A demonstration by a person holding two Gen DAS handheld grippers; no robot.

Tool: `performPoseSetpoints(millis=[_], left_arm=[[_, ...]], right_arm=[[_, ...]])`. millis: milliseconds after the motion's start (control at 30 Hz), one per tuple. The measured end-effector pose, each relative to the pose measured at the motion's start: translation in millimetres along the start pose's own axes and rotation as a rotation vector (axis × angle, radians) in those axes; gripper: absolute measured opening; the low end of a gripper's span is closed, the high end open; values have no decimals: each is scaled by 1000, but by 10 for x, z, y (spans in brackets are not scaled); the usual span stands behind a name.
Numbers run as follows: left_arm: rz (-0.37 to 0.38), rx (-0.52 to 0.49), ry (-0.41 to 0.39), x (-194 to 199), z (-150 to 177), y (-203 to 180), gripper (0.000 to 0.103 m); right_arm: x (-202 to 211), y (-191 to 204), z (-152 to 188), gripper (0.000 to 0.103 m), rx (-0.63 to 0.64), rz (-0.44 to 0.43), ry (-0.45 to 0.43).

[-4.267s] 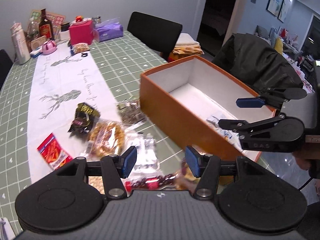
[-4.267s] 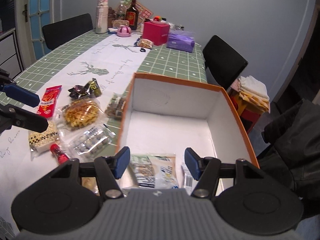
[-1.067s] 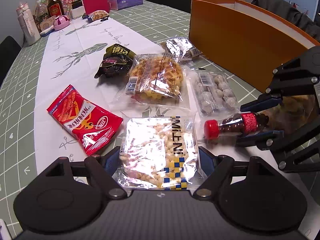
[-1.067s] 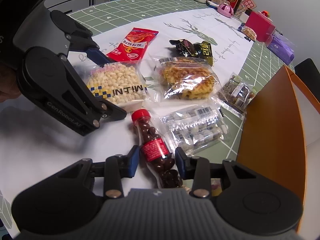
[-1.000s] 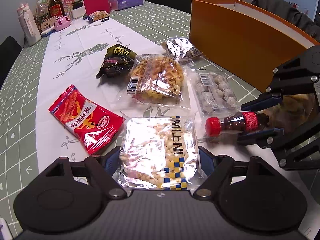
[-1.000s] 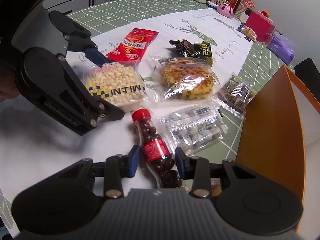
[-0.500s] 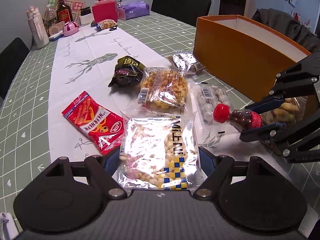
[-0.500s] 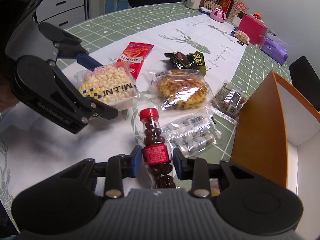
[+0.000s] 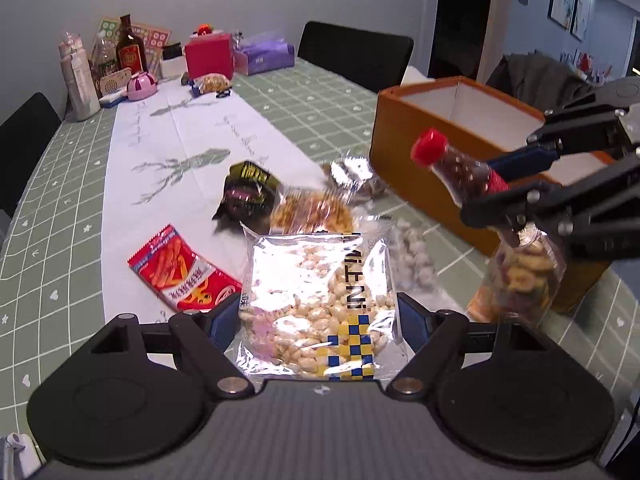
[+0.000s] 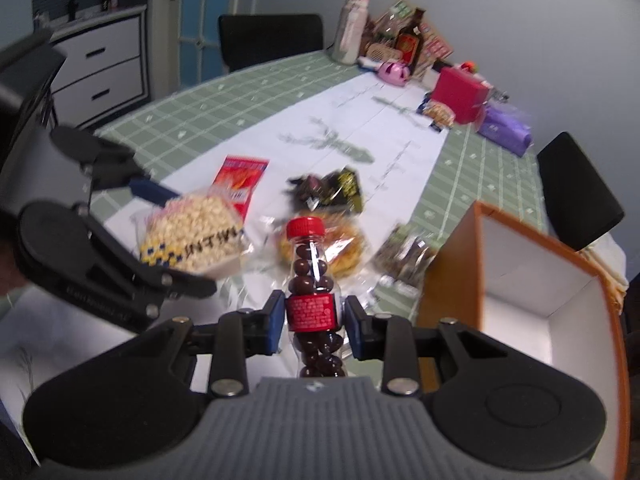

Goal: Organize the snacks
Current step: 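Lift the MILNI bag and red bottle and carry both over the orange box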

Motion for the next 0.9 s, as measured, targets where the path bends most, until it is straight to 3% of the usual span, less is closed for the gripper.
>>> performPoseSetpoints(millis=[200, 533, 900], left_arm=[[20, 9, -34, 142, -122, -129, 92], [27, -57, -107, 265, -514, -511, 92], [105, -103, -152, 88, -1023, -1326, 92]], right_arm=[[372, -218, -167, 30, -64, 12, -73], [683, -509, -26, 30, -119, 34, -117], [1013, -1162, 316, 30, -231, 107, -148]])
Point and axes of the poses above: each gripper's, at about its wrist camera, not at the fingertips, and x roughly against the way its jaws point, y to its left, z to its underside, the point moved 9 cm from there along -x, roughly the way its jaws point, and after that the axes turned 6 degrees about -z, right-handed, at the moved point
